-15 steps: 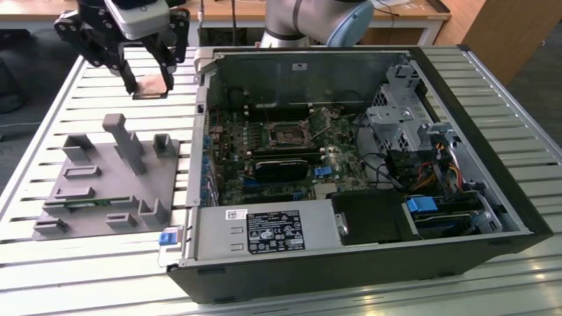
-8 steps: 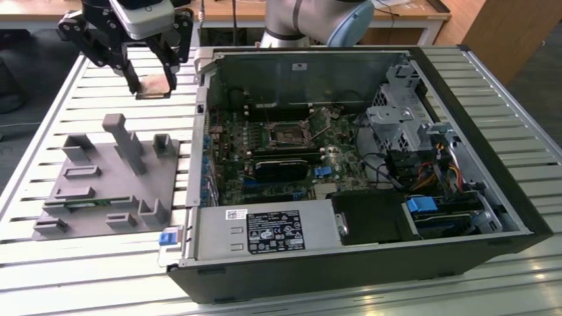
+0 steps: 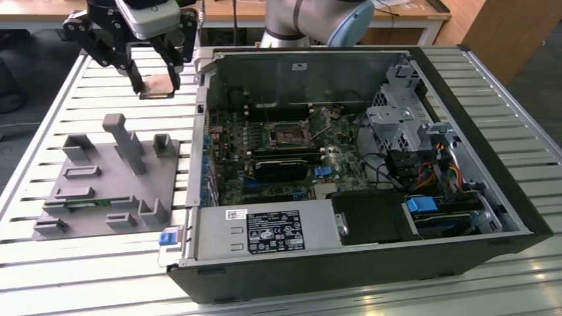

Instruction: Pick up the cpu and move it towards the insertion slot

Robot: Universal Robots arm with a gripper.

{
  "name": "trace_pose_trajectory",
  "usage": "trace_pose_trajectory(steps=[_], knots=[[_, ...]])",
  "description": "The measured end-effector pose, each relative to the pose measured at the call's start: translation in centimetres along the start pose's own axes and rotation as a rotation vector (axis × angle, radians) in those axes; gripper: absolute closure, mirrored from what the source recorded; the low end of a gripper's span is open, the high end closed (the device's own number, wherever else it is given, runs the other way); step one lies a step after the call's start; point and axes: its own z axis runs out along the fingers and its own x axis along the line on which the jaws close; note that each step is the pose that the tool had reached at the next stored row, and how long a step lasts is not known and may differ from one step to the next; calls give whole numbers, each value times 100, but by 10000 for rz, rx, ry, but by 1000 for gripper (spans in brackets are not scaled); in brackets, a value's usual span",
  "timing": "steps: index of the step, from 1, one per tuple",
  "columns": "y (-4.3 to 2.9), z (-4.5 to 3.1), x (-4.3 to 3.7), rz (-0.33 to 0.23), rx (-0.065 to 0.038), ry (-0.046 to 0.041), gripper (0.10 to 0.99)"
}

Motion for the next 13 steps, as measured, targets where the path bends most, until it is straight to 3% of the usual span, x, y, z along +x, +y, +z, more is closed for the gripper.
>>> trace_pose_trajectory(steps=[13], knots=[[-2, 0, -83, -5, 0, 1, 561]])
